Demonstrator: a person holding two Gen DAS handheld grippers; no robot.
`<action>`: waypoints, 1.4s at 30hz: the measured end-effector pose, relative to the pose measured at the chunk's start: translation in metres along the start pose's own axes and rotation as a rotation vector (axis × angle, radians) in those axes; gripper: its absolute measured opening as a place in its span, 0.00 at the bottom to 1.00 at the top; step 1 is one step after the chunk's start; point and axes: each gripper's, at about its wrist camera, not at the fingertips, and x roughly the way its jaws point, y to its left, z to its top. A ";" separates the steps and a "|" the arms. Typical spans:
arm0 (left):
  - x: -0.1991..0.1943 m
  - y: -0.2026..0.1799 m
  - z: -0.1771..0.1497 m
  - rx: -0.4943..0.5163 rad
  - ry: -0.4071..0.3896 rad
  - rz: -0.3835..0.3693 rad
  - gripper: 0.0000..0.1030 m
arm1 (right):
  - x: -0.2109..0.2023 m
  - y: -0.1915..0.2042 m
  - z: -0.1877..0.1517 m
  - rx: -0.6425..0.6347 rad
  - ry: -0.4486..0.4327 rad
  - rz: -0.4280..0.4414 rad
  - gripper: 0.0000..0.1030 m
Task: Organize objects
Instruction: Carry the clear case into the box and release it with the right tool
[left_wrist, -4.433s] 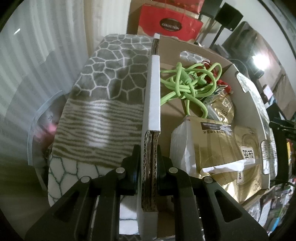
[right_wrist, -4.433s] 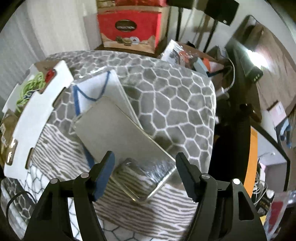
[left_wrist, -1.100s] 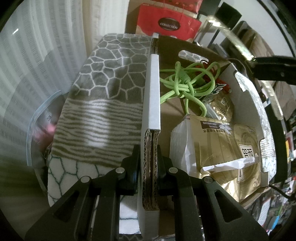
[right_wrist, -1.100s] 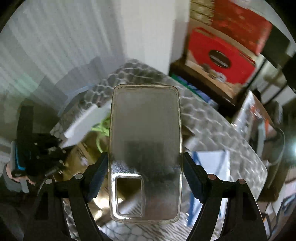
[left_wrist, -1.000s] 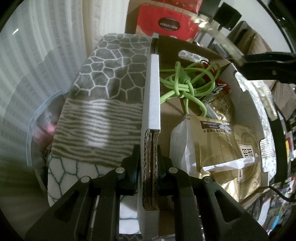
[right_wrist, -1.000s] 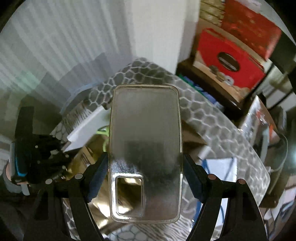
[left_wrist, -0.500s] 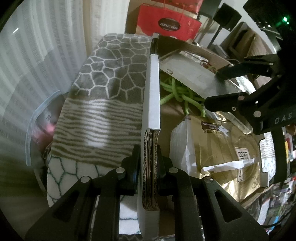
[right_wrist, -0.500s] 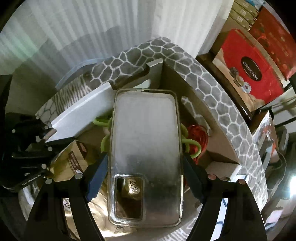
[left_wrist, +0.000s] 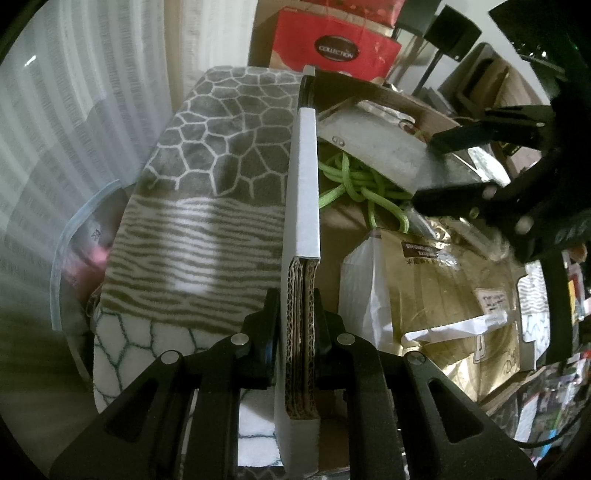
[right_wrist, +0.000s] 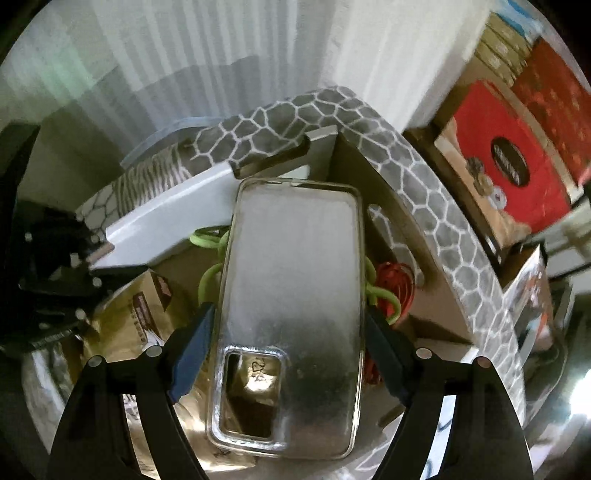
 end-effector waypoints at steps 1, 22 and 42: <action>0.000 0.000 0.000 0.001 0.000 0.001 0.12 | -0.003 -0.003 0.000 0.025 -0.012 0.011 0.79; 0.001 0.001 0.000 -0.004 -0.001 -0.001 0.12 | -0.012 -0.022 -0.035 0.121 -0.081 0.013 0.49; 0.001 0.000 0.001 -0.004 -0.001 0.000 0.12 | -0.071 -0.061 -0.052 0.283 -0.186 -0.035 0.63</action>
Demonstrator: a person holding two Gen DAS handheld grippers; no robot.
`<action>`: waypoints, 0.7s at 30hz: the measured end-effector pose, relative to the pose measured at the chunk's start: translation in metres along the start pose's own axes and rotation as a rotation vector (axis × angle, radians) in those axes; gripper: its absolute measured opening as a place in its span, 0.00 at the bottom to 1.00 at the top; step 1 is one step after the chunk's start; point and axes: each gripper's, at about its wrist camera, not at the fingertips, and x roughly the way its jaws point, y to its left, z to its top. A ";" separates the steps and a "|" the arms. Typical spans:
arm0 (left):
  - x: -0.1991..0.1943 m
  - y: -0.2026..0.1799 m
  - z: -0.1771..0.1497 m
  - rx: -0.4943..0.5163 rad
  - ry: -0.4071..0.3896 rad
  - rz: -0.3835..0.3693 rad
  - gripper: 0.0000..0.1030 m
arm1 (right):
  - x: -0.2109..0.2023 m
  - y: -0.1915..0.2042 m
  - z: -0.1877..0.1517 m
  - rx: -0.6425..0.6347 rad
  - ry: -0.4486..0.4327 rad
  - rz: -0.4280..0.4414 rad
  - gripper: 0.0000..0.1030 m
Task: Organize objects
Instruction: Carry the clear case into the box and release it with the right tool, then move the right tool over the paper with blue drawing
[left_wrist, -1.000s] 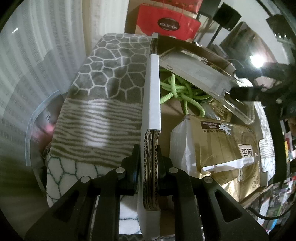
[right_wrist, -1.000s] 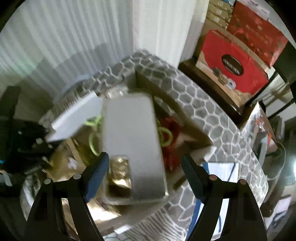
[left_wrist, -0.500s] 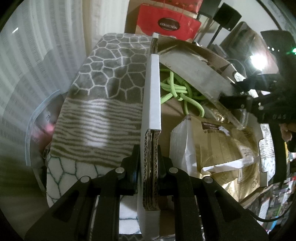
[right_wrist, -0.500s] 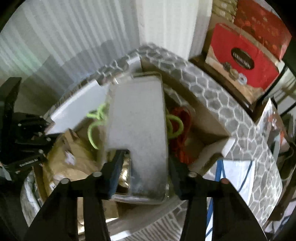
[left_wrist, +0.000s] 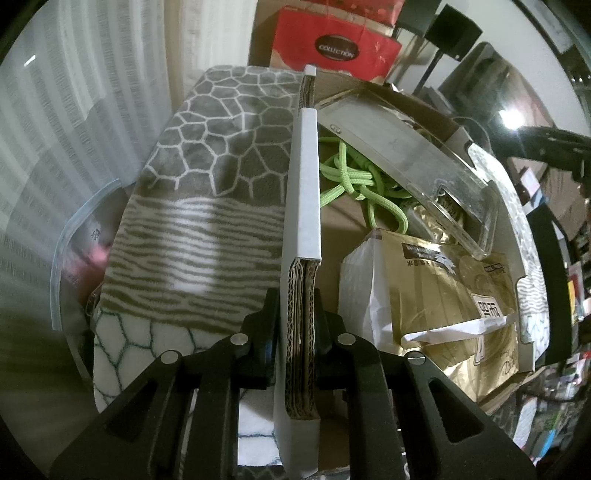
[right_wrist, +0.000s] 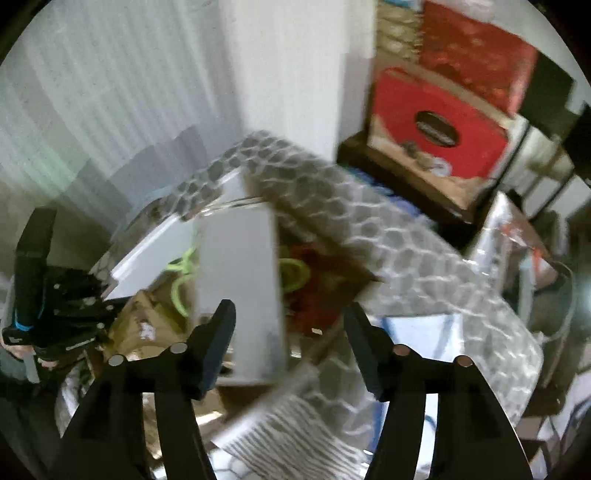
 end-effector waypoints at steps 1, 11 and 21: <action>0.000 0.000 0.000 -0.001 0.000 0.000 0.12 | -0.003 -0.006 -0.001 0.016 -0.001 -0.015 0.64; 0.000 0.000 0.000 0.000 0.001 0.001 0.12 | -0.002 -0.092 -0.052 0.200 0.101 -0.208 0.73; 0.000 -0.001 0.000 0.001 0.002 0.006 0.12 | 0.022 -0.149 -0.101 0.337 0.161 -0.212 0.78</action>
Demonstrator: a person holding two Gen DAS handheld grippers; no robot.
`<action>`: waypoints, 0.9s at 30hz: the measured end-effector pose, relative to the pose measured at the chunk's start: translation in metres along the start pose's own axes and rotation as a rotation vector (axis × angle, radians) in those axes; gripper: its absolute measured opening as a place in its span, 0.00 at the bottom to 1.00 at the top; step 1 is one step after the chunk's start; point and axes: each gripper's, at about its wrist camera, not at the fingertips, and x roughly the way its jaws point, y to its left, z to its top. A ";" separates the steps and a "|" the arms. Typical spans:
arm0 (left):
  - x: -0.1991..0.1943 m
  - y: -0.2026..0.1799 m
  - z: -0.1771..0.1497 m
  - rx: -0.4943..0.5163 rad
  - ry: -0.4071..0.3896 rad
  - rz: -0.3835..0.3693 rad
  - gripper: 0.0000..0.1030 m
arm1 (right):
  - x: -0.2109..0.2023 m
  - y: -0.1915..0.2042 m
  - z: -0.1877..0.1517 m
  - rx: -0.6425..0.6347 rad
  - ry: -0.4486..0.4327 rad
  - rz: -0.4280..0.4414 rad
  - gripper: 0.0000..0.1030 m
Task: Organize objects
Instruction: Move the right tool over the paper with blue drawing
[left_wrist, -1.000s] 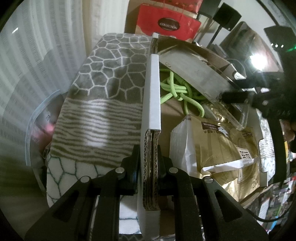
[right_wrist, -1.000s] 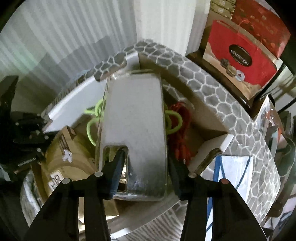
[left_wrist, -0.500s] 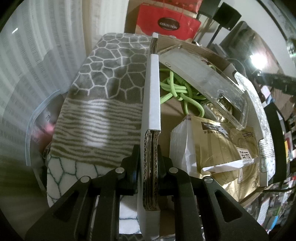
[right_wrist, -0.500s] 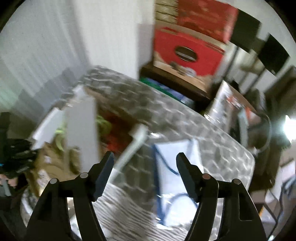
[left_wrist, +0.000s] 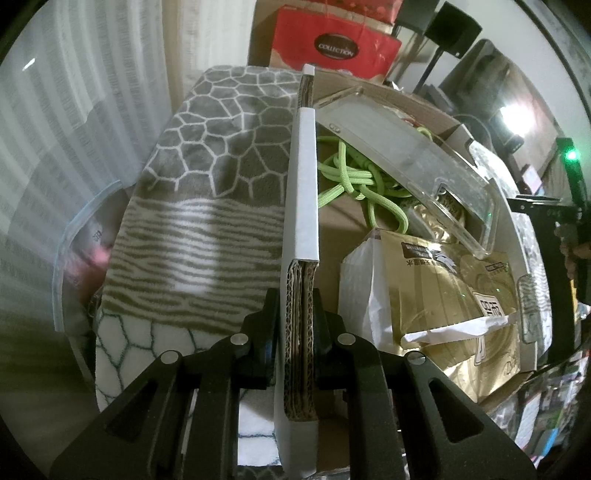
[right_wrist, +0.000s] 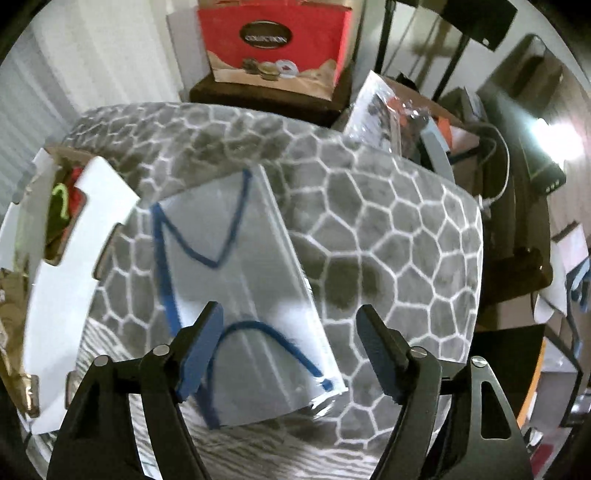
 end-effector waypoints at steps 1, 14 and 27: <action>0.000 0.000 0.000 -0.001 0.000 0.000 0.12 | 0.002 -0.003 -0.001 0.007 -0.002 0.008 0.80; -0.001 0.000 0.000 0.001 0.001 0.004 0.12 | 0.004 0.014 -0.019 -0.053 -0.013 0.131 0.92; -0.001 0.001 0.000 0.000 -0.001 0.007 0.12 | 0.005 0.031 -0.034 -0.118 -0.009 0.114 0.98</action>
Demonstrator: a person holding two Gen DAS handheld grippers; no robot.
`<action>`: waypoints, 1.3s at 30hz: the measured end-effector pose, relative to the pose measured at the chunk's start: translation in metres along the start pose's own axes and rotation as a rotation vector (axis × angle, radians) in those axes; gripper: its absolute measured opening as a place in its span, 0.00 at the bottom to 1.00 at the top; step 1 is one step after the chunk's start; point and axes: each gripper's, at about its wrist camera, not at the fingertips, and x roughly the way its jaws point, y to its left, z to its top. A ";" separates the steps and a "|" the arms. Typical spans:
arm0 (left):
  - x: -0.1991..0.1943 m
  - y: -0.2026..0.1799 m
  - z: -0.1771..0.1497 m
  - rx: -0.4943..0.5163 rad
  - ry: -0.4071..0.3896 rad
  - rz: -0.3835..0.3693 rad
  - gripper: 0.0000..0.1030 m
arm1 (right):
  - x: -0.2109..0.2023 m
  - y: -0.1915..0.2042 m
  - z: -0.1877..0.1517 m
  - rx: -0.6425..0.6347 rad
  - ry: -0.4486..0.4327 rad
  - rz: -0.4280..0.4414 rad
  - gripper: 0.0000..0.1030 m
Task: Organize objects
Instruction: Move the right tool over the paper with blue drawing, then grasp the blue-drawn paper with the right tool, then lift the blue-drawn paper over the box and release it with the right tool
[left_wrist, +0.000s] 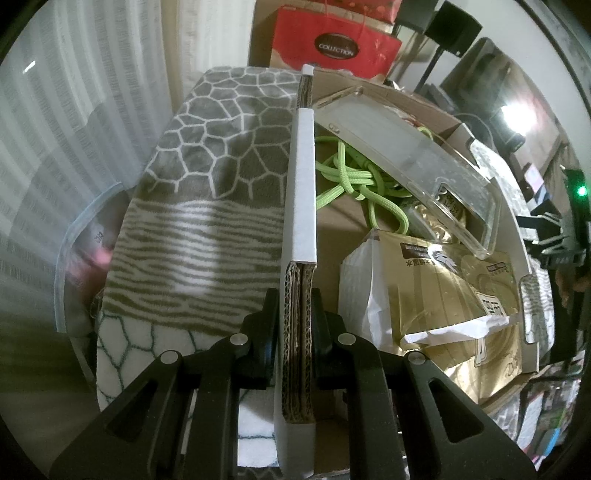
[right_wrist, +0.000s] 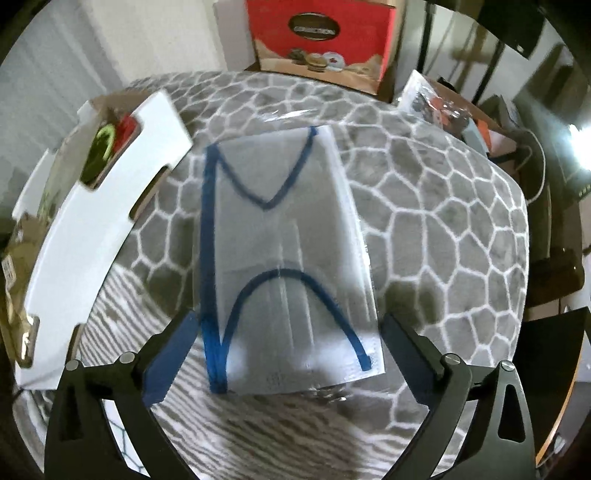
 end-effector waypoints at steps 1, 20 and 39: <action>0.000 -0.001 0.000 -0.001 0.000 0.000 0.12 | 0.002 0.003 -0.001 -0.009 0.002 -0.016 0.98; -0.001 -0.001 0.000 -0.001 0.000 0.000 0.12 | -0.030 0.002 0.004 0.056 -0.051 -0.024 0.22; 0.000 0.000 0.000 -0.001 0.001 0.001 0.12 | -0.093 0.104 0.053 -0.112 -0.162 0.176 0.21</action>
